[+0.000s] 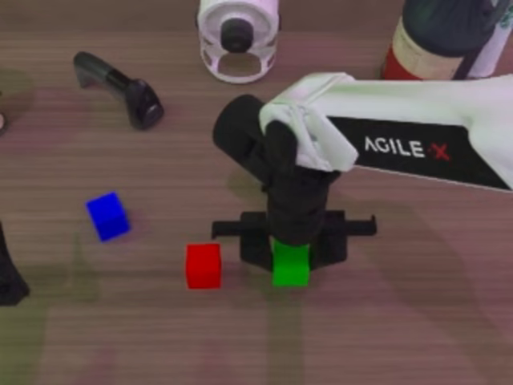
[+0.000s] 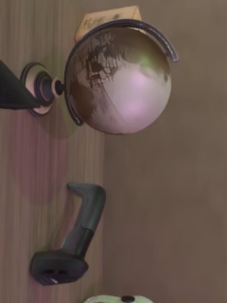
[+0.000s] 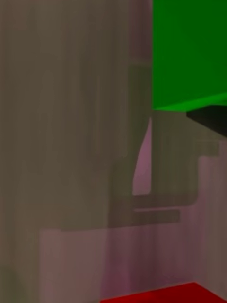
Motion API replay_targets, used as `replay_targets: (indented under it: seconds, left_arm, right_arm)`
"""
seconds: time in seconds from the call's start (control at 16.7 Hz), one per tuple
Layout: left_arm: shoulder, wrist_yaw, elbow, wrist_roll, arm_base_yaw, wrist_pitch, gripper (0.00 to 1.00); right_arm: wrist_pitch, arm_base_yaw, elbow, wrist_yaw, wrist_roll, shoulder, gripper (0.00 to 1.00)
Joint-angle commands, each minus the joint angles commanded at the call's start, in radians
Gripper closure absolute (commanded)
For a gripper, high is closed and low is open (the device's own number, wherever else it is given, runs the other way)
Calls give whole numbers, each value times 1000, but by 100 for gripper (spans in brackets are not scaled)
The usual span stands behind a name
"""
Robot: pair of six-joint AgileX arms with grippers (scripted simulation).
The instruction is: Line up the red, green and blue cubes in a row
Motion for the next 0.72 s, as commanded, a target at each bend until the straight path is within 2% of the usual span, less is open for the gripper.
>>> replay_targets:
  seconds: [0.72]
  left_arm:
    - [0, 0, 0, 0, 0, 0, 0]
  right_arm:
    - [0, 0, 0, 0, 0, 0, 2]
